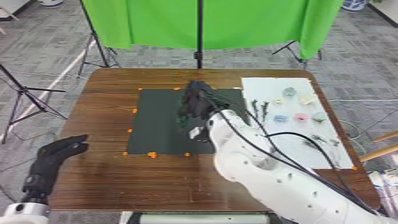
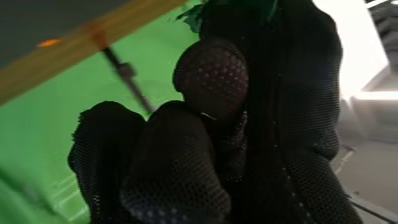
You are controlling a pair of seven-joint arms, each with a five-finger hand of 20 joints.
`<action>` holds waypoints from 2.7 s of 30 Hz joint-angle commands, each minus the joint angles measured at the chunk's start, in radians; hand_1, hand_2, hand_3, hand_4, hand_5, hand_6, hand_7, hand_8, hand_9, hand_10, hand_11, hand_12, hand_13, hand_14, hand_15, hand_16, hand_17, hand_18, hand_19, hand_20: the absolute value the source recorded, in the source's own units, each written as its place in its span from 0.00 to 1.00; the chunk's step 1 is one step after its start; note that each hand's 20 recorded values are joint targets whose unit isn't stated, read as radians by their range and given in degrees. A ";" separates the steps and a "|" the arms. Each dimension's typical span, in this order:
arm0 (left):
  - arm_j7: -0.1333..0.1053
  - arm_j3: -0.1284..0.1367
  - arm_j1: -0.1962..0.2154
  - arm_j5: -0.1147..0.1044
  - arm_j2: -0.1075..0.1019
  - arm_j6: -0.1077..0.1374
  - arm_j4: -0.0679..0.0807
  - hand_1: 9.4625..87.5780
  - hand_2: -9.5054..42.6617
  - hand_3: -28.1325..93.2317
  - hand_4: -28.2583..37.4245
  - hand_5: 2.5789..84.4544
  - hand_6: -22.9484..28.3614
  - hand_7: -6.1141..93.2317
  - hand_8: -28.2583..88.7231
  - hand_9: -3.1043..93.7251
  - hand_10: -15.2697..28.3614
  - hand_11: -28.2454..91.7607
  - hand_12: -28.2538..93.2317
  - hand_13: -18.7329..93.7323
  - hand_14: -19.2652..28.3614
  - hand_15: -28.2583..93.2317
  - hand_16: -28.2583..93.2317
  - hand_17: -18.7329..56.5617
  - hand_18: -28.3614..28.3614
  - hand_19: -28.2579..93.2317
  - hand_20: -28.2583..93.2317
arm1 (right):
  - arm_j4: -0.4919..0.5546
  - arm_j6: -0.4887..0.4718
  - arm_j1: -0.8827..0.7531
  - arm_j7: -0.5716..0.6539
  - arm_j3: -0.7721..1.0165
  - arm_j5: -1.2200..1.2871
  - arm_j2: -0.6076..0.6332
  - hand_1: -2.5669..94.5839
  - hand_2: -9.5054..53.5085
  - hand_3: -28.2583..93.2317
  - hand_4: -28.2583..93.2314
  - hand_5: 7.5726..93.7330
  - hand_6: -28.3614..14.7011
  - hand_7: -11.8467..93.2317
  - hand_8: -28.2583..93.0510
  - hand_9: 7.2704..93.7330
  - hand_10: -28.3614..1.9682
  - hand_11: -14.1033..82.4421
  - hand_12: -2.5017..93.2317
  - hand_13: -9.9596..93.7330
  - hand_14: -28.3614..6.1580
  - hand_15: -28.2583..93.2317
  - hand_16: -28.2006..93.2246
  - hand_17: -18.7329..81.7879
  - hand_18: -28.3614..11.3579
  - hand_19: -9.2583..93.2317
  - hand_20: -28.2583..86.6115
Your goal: Arrange flowers
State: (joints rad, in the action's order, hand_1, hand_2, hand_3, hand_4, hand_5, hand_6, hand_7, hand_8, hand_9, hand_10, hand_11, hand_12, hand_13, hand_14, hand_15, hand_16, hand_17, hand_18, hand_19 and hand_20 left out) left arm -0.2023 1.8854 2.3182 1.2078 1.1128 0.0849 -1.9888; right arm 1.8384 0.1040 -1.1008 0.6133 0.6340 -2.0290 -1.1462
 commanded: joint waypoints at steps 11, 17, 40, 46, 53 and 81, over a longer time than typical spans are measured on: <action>-0.010 -0.095 -0.037 0.013 0.032 -0.009 0.034 0.23 0.08 0.79 0.17 0.62 0.53 0.23 0.20 0.56 0.68 0.43 0.35 0.52 0.81 0.42 0.25 0.36 0.73 0.29 0.40 | -0.215 -0.022 -0.060 -0.160 -0.020 -0.106 -0.232 0.93 0.00 0.00 0.66 0.87 0.61 0.43 0.43 0.95 0.52 0.63 0.38 1.00 0.84 0.81 0.46 0.94 0.46 1.00 0.74; -0.011 -0.109 -0.049 0.020 0.035 -0.014 0.039 0.23 0.08 0.79 0.17 0.62 0.53 0.23 0.20 0.56 0.68 0.43 0.35 0.52 0.80 0.42 0.25 0.36 0.73 0.29 0.40 | -0.249 0.038 -0.069 -0.163 -0.032 -0.091 -0.242 0.93 0.00 0.00 0.65 0.87 0.60 0.44 0.43 0.95 0.51 0.63 0.38 1.00 0.83 0.81 0.46 0.94 0.46 1.00 0.73; -0.003 -0.114 -0.057 0.031 0.034 -0.031 0.040 0.24 0.06 0.79 0.18 0.61 0.53 0.22 0.20 0.55 0.68 0.43 0.35 0.52 0.80 0.42 0.25 0.35 0.73 0.29 0.40 | -0.292 0.085 -0.062 -0.200 -0.061 -0.187 -0.234 0.88 0.00 0.00 0.62 0.85 0.58 0.43 0.40 0.93 0.49 0.60 0.34 1.00 0.80 0.76 0.46 0.93 0.49 1.00 0.65; -0.003 -0.115 -0.056 0.033 0.036 -0.033 0.041 0.24 0.05 0.79 0.18 0.61 0.53 0.22 0.20 0.55 0.68 0.43 0.35 0.52 0.80 0.42 0.25 0.35 0.73 0.29 0.40 | -0.296 0.084 -0.064 -0.202 -0.059 -0.186 -0.235 0.86 0.00 0.03 0.59 0.85 0.57 0.43 0.40 0.93 0.48 0.60 0.34 1.00 0.80 0.75 0.47 0.92 0.49 1.00 0.64; -0.002 -0.114 -0.062 0.033 0.036 -0.035 0.042 0.24 0.05 0.79 0.18 0.61 0.53 0.22 0.20 0.55 0.68 0.42 0.35 0.51 0.80 0.42 0.25 0.35 0.73 0.29 0.40 | -0.283 0.073 -0.069 -0.208 -0.047 -0.197 -0.232 0.82 0.00 0.13 0.53 0.85 0.57 0.42 0.40 0.93 0.48 0.60 0.33 1.00 0.79 0.75 0.47 0.92 0.49 1.00 0.64; 0.033 -0.004 0.027 0.038 0.045 -0.042 -0.028 0.24 0.04 0.78 0.19 0.61 0.53 0.23 0.20 0.55 0.68 0.42 0.35 0.51 0.80 0.42 0.25 0.35 0.73 0.29 0.40 | 0.222 -0.012 -0.364 -0.087 0.569 -0.279 0.430 0.42 0.00 0.73 0.15 0.80 0.55 0.32 0.18 0.88 0.46 0.43 0.30 0.98 0.73 0.68 0.54 0.84 0.40 1.00 0.69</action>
State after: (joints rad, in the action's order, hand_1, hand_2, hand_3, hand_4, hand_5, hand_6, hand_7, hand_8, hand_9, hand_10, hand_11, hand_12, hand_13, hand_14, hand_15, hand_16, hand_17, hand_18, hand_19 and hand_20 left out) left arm -0.1852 1.8753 2.3272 1.2371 1.1465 0.0554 -2.0135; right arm 2.1369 0.1046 -1.2511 0.4410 1.0825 -2.1414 -0.8651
